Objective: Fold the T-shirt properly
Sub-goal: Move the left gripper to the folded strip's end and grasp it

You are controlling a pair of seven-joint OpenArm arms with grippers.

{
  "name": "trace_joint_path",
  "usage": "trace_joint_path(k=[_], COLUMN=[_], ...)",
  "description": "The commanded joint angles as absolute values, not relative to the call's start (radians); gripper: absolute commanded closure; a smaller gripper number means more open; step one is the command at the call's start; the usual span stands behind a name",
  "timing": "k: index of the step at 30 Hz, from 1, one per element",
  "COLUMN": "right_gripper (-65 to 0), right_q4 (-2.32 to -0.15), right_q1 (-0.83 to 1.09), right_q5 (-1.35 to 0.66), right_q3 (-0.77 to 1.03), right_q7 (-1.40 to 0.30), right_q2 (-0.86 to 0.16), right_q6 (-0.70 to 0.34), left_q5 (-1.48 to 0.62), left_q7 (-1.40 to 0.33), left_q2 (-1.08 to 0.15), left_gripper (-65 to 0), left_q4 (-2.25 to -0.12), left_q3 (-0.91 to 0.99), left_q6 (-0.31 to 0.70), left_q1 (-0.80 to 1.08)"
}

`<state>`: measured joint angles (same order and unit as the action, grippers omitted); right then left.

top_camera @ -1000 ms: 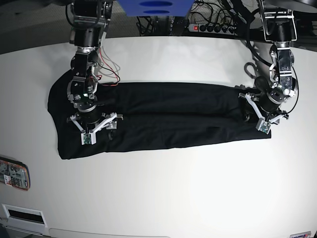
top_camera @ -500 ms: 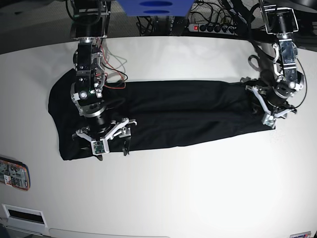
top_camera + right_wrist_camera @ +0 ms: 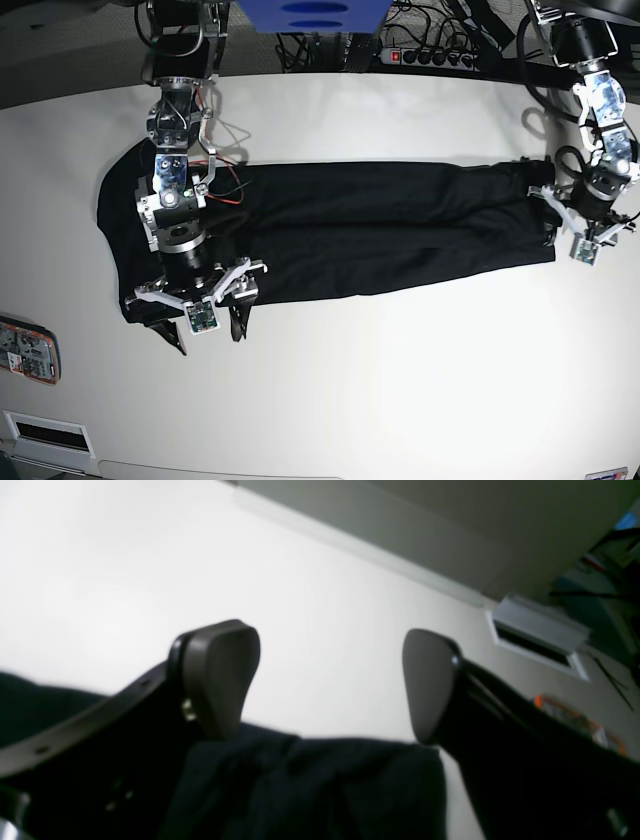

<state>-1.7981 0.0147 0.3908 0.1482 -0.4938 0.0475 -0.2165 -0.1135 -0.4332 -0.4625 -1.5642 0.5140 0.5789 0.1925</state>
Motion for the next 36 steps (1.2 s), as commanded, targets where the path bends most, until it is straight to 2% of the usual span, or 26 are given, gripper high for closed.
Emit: trace_joint_path(k=[1,9,13,18,29,36], right_gripper=[-46.4,-46.4,-46.4,-46.4,-46.4,-46.4], right_q4=[-1.827,-1.833,-1.833,-1.833,-1.854,-1.856], right_q1=[-0.001,0.004,0.050,0.062,0.102,0.142], right_q5=[0.381,0.381,0.381,0.380,0.380,0.380], right_q3=[0.147,0.147,0.147,0.147,0.153,0.151], right_q7=[-0.469,-0.469,-0.469,-0.464,-0.463,-0.463], right_q2=[0.045,0.047,0.047,0.047,0.042,0.042], right_q6=[-0.209,-0.209,-0.209,-0.209,-0.209,-0.209], left_q5=[-0.186,-0.727,-0.872,-0.880,-0.880,-0.877], left_q7=[-0.406,-0.407,-0.407,-0.407,-0.407,-0.407], left_q2=[-0.512,-0.625,-0.651,-0.656,-0.648,-0.567], left_gripper=[-33.8,-33.7,-33.5,-33.4,-33.4,-33.4], left_q4=[-1.583,-1.534,-1.417,-1.290,-1.167,-1.156], left_q3=[0.529,0.533,0.533,0.536,0.532,0.493], left_q6=[0.575,0.576,0.605,0.694,0.698,0.698], left_q1=[0.188,0.371,0.380,0.374,0.363,0.344])
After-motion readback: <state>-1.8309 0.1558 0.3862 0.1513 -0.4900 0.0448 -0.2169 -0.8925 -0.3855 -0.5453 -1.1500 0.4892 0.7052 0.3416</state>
